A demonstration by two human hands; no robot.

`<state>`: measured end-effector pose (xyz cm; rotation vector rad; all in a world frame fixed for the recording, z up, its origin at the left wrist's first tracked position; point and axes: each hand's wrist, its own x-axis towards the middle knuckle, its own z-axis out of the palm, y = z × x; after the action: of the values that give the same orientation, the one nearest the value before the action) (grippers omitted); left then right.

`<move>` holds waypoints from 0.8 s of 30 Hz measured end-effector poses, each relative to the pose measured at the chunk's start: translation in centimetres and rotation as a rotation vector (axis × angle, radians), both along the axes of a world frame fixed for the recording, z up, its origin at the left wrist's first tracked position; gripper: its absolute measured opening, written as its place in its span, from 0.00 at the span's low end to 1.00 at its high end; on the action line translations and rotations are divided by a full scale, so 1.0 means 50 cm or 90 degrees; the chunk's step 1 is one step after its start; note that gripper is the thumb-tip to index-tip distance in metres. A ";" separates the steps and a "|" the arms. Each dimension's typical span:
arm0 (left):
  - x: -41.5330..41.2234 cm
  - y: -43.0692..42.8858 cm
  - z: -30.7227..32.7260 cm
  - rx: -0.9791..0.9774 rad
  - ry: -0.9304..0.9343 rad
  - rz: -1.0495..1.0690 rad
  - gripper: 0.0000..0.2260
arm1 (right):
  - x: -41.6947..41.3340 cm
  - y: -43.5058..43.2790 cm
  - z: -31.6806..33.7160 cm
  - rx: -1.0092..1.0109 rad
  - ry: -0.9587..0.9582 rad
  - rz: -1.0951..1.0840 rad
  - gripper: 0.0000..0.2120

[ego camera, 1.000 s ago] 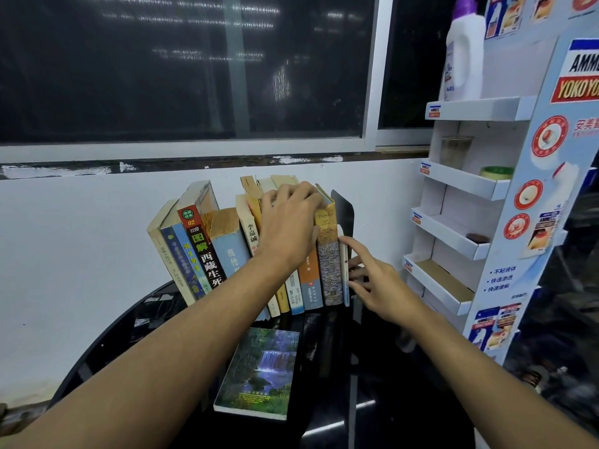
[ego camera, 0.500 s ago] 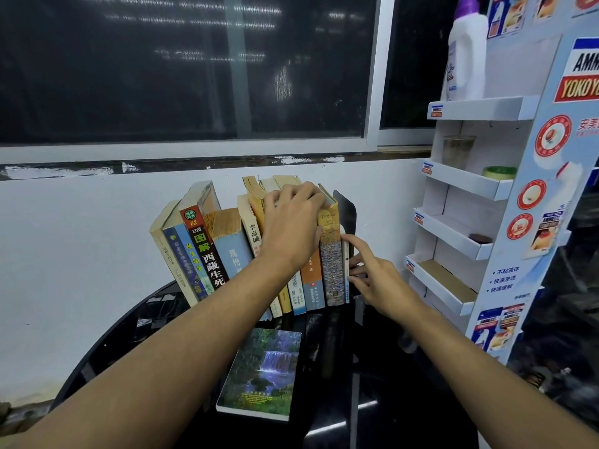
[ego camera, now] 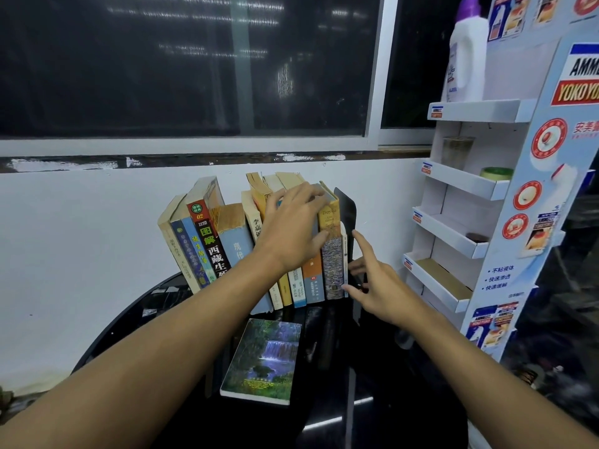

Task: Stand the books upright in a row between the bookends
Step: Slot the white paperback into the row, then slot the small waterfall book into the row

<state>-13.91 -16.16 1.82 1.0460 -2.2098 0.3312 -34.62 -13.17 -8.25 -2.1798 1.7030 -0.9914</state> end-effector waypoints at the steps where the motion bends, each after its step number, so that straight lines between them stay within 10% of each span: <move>1: 0.010 0.012 -0.004 0.006 0.016 -0.017 0.24 | 0.003 0.007 0.002 -0.012 0.020 -0.019 0.46; 8: 0.119 0.097 -0.083 0.159 0.075 -0.062 0.19 | 0.072 0.078 0.006 -0.017 0.128 -0.024 0.25; 24: 0.268 0.139 -0.232 0.476 -0.026 0.064 0.25 | 0.187 0.117 -0.028 0.260 0.198 0.018 0.63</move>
<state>-0.49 -9.22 -9.79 1.5368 -2.3680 -0.4810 -25.24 -7.31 -9.66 -2.1463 1.7993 -0.2665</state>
